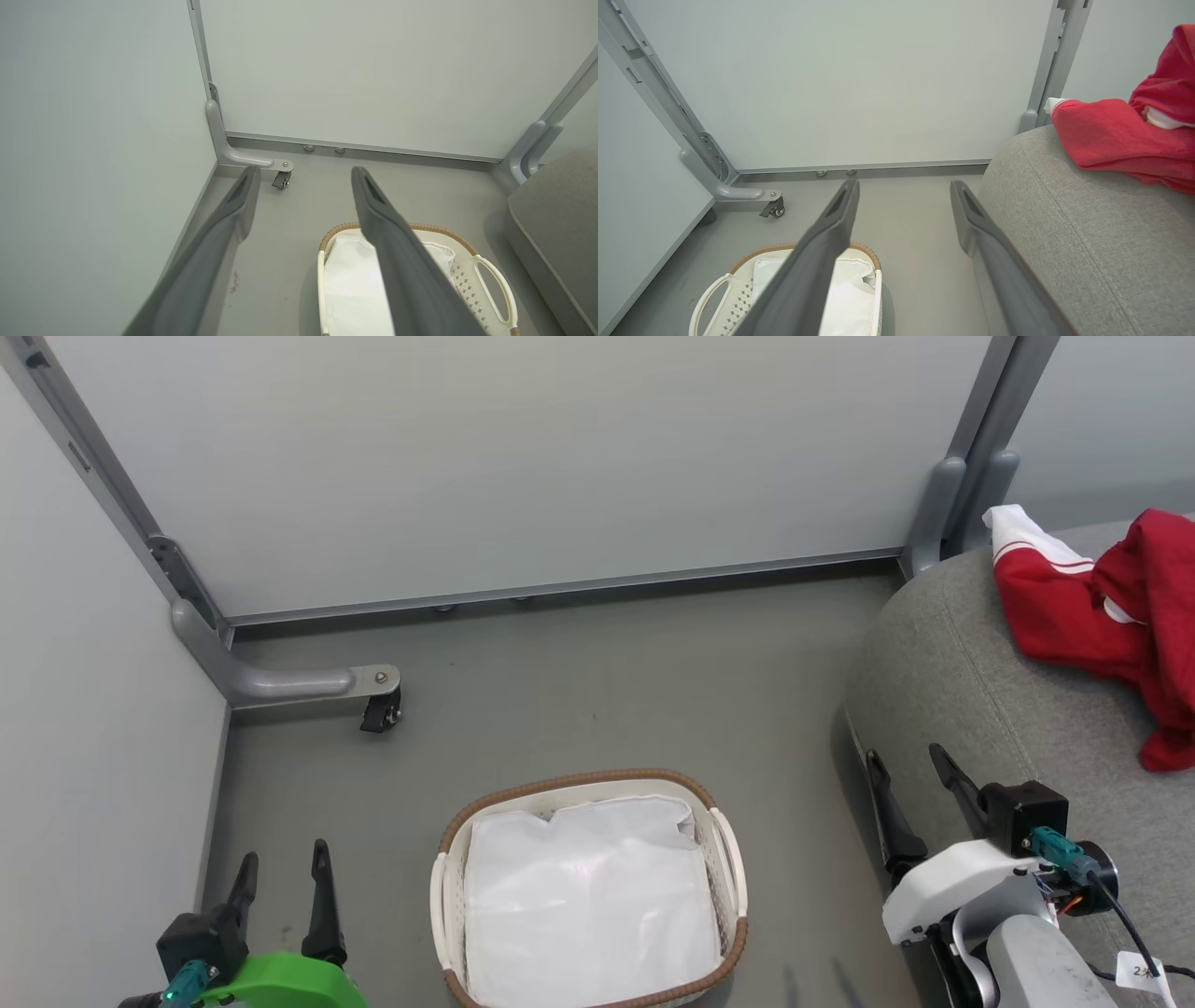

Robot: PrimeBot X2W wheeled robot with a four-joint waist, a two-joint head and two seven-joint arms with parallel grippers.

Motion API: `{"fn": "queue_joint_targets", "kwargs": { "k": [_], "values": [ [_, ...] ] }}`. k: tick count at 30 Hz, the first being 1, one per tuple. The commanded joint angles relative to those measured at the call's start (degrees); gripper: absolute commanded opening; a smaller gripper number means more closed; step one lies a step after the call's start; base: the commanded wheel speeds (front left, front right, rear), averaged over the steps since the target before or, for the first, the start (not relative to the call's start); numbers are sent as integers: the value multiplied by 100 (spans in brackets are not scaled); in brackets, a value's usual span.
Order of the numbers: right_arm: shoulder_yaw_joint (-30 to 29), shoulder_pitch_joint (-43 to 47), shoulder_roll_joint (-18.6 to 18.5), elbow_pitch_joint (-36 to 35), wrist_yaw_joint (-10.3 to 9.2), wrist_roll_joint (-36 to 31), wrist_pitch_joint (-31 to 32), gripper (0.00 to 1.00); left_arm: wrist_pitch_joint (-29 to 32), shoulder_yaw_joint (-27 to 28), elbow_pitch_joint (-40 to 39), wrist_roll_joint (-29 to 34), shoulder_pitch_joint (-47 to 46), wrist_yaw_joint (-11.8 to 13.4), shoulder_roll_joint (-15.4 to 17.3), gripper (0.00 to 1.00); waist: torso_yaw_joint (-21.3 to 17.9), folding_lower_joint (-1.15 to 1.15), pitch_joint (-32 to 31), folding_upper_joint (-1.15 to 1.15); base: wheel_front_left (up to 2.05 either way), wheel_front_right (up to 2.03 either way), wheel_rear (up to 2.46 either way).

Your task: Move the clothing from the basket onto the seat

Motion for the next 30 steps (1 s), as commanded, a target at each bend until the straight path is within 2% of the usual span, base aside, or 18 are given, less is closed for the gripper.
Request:
{"fn": "queue_joint_targets", "kwargs": {
  "k": [1,5,6,10,30],
  "values": [
    [30,97,-25,4,-8,37,1,100,-1,-37,-7,-66,102,-24,-4,100,25,0,-49,0,0,0,0],
    [61,136,-25,11,-8,28,1,100,-1,-240,66,-311,139,-24,4,100,32,0,-50,0,0,0,0],
    [60,79,3,21,0,4,1,0,1,-261,88,-280,74,0,-15,0,32,0,-51,0,0,0,0],
    [26,140,39,160,0,103,50,0,41,-245,237,-377,71,1,-40,0,30,0,-53,0,0,0,0],
    [-165,292,23,-271,-1,2193,581,0,580,-70,-143,-2334,-32,-5,-32,0,-18,0,-72,0,0,0,0]
  ]
}}
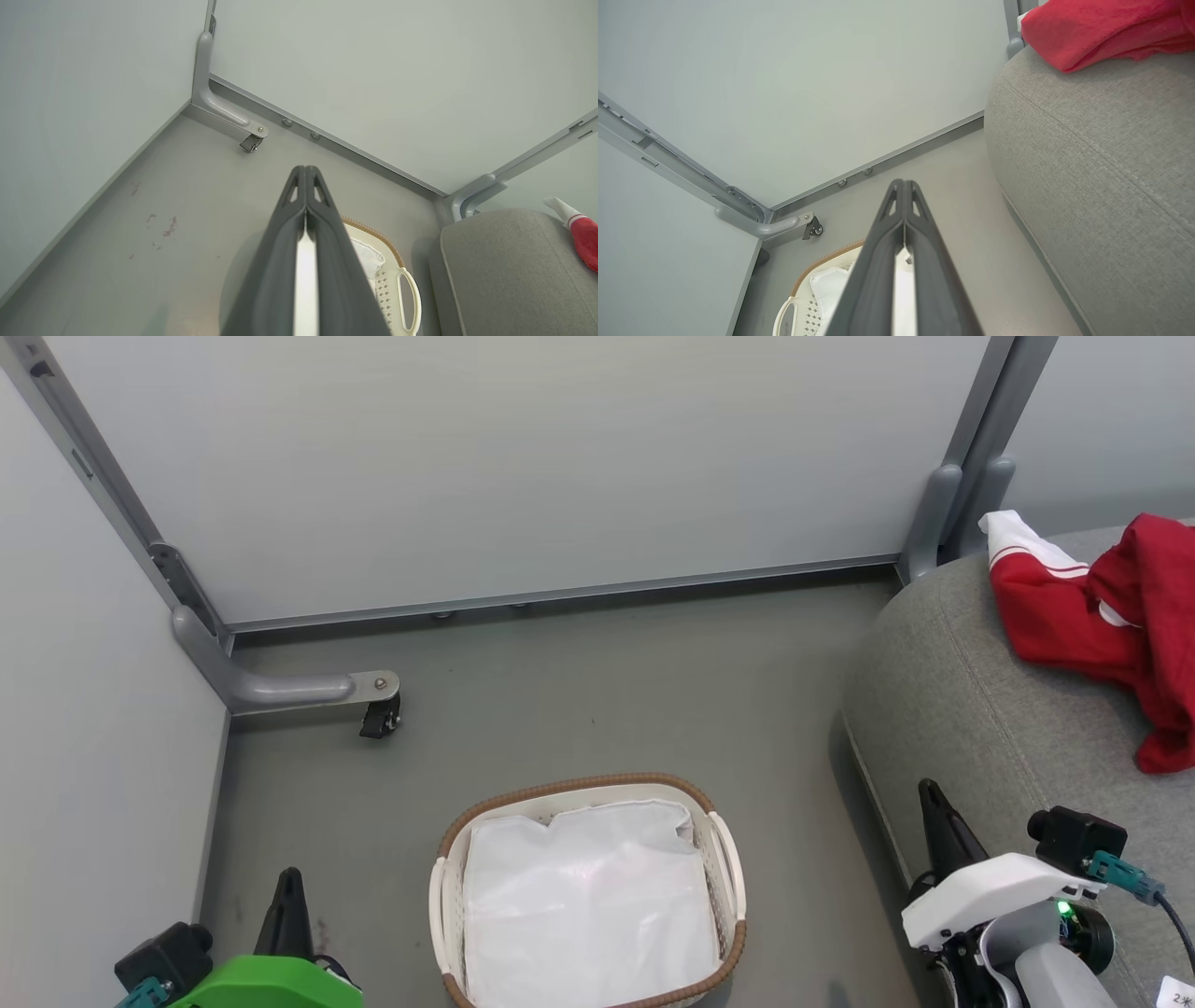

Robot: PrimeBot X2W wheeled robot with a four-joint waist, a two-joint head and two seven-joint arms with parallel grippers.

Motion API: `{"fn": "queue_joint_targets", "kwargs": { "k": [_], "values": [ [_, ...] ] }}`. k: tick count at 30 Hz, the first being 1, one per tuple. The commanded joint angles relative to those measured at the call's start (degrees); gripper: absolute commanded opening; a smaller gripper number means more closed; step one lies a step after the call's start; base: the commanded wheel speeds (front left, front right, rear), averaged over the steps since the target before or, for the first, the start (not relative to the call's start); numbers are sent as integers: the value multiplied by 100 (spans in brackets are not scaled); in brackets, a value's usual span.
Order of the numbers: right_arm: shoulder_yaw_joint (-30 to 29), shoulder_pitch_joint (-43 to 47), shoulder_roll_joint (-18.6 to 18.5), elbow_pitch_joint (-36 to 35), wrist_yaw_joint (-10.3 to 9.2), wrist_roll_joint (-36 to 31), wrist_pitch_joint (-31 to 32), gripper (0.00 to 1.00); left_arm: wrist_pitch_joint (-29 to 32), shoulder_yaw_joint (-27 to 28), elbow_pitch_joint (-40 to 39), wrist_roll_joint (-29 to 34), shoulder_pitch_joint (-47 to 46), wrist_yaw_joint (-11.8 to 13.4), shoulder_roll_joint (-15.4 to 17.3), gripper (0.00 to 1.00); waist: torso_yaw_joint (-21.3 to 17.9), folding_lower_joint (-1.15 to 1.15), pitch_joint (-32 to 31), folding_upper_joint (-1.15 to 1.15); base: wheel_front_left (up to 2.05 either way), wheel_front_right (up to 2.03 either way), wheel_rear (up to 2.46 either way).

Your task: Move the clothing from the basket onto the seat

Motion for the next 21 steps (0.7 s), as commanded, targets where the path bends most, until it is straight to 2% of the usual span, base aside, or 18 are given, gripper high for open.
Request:
{"fn": "queue_joint_targets", "kwargs": {
  "k": [1,21],
  "values": [
    [-43,-19,-33,-137,-1,250,49,0,44,36,-137,-248,-140,-6,20,0,-4,0,-1,0,0,0,0],
    [-206,88,-46,-461,-3,1886,474,0,472,177,-428,-1788,-235,-12,28,0,-52,0,-20,0,0,0,0]
  ]
}}
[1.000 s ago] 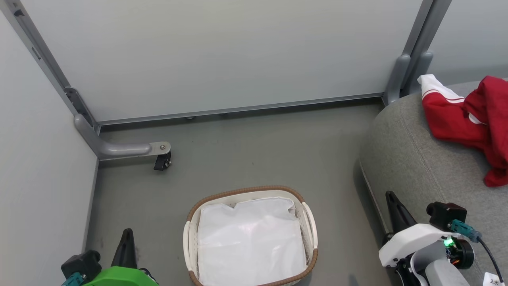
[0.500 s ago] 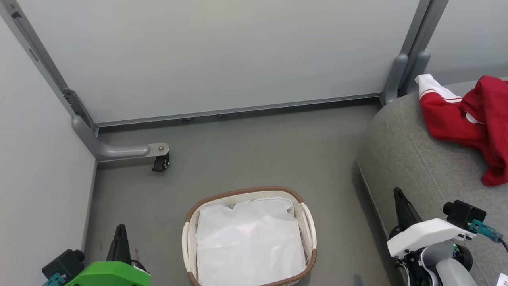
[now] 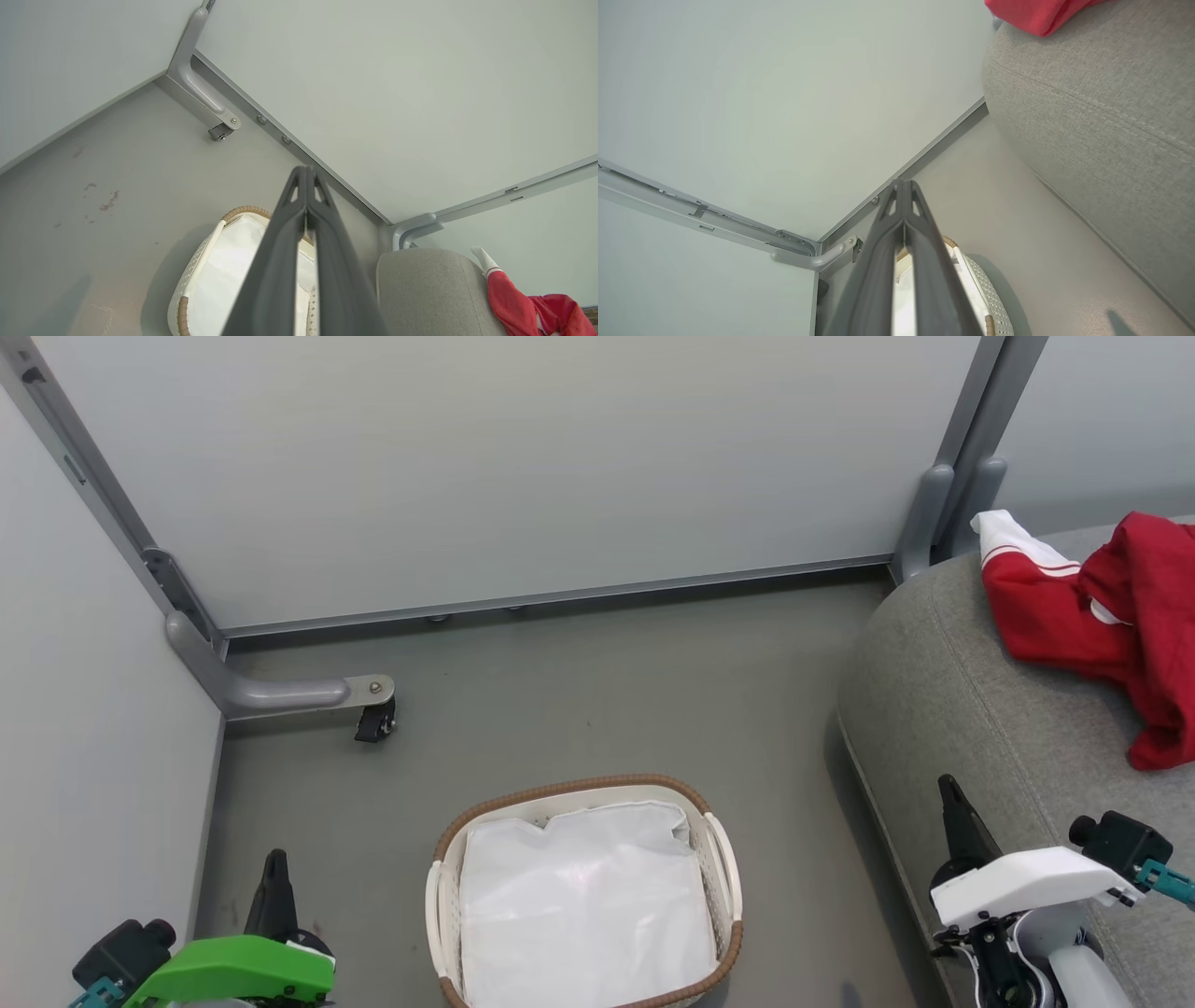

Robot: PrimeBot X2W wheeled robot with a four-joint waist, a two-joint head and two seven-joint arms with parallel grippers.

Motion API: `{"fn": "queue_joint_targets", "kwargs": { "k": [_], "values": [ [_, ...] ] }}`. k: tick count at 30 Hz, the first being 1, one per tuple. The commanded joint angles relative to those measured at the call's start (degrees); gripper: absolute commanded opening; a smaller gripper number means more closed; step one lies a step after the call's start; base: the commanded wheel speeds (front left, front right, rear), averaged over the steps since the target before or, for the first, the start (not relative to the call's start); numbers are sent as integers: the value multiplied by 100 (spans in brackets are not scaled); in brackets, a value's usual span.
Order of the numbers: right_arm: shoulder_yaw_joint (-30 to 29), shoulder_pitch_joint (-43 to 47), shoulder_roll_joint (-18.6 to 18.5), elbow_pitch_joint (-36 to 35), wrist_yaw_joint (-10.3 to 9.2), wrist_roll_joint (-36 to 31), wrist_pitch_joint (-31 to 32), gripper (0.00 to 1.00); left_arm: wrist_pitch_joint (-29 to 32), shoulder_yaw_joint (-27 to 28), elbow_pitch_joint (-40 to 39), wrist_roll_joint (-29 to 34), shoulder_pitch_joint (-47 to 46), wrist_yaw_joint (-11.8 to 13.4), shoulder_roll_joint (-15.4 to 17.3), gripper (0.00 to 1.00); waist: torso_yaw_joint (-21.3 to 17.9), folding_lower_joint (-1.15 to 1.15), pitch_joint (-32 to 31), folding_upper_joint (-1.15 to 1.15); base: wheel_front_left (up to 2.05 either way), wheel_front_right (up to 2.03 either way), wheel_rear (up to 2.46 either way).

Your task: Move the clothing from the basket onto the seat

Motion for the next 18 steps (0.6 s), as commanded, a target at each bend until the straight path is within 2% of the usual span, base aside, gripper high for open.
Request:
{"fn": "queue_joint_targets", "kwargs": {
  "k": [1,18],
  "values": [
    [-38,-17,-38,-112,-3,192,42,0,45,39,-107,-185,-169,-12,27,0,-3,0,-1,0,0,0,0],
    [-155,68,-47,-336,-3,1341,346,0,345,139,-312,-1264,-236,-17,34,0,-44,0,-17,0,0,0,0]
  ]
}}
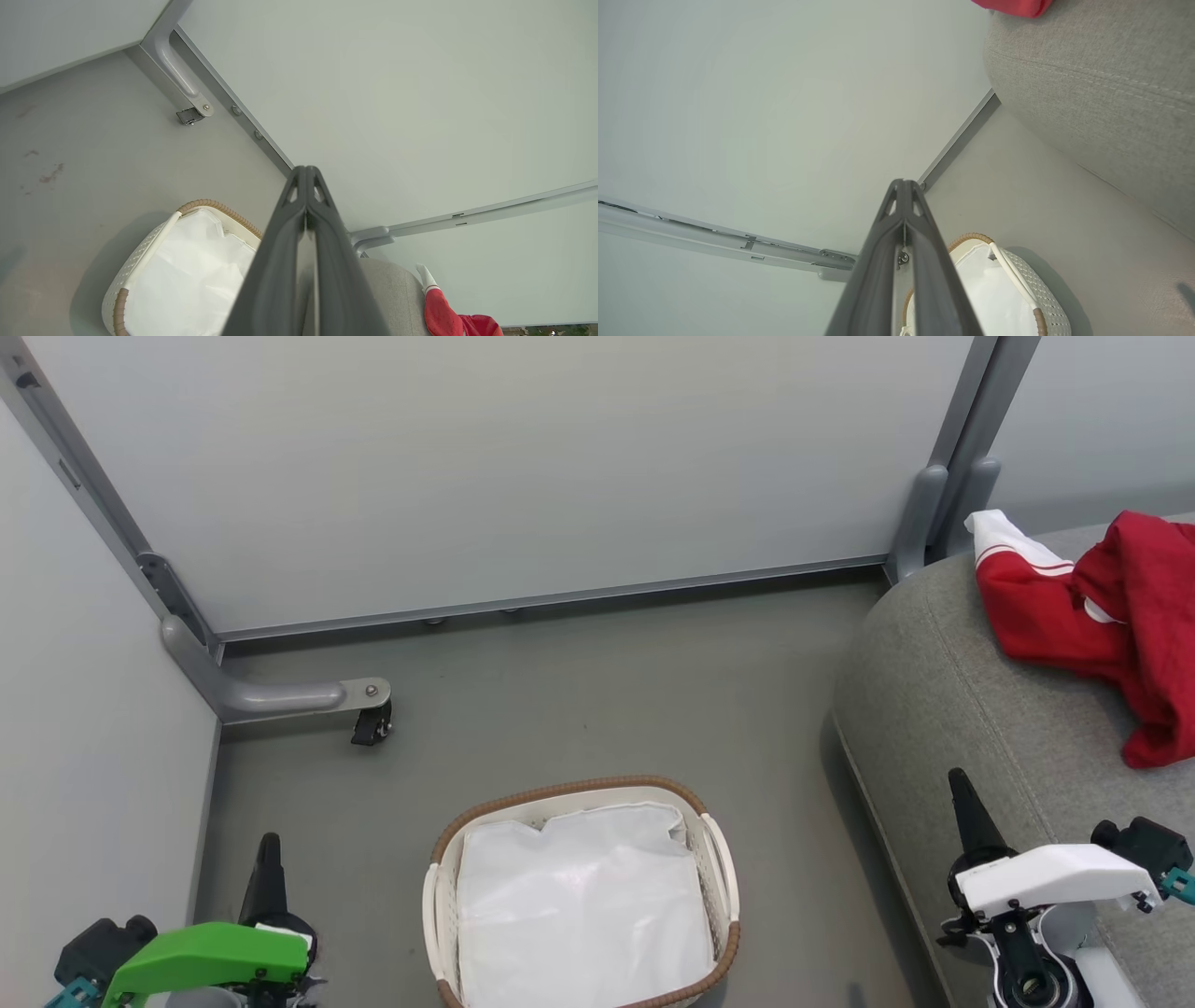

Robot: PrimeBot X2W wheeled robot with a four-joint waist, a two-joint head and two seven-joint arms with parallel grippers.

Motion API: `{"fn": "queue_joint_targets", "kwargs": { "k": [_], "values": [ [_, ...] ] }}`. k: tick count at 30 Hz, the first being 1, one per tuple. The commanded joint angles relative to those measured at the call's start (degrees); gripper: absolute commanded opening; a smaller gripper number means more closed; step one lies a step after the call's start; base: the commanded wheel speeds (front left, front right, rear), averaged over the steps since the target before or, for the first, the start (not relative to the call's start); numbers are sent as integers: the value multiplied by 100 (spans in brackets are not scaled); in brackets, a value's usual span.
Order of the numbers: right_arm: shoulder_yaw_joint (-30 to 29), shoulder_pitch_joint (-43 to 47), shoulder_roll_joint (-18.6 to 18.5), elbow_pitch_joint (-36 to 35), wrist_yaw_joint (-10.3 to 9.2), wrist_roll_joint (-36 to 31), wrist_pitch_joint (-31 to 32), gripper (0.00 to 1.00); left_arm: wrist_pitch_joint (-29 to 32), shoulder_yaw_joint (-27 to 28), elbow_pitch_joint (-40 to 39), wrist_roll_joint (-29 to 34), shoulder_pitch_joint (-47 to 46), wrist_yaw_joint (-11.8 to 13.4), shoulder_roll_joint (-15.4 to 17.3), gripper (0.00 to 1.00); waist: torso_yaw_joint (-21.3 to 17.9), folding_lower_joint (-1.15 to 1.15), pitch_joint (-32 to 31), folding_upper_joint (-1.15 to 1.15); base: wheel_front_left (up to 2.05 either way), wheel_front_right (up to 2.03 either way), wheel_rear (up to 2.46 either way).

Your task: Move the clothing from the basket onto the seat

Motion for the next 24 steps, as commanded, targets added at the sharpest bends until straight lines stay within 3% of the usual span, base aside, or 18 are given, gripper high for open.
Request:
{"fn": "queue_joint_targets", "kwargs": {
  "k": [1,24],
  "values": [
    [-34,23,-40,-100,-2,169,53,0,34,34,-102,-171,-168,-16,33,0,-3,0,-2,0,0,0,0],
    [-163,117,-48,-346,-3,1455,394,0,369,142,-319,-1368,-230,-22,41,0,-59,0,-23,0,0,0,0]
  ]
}}
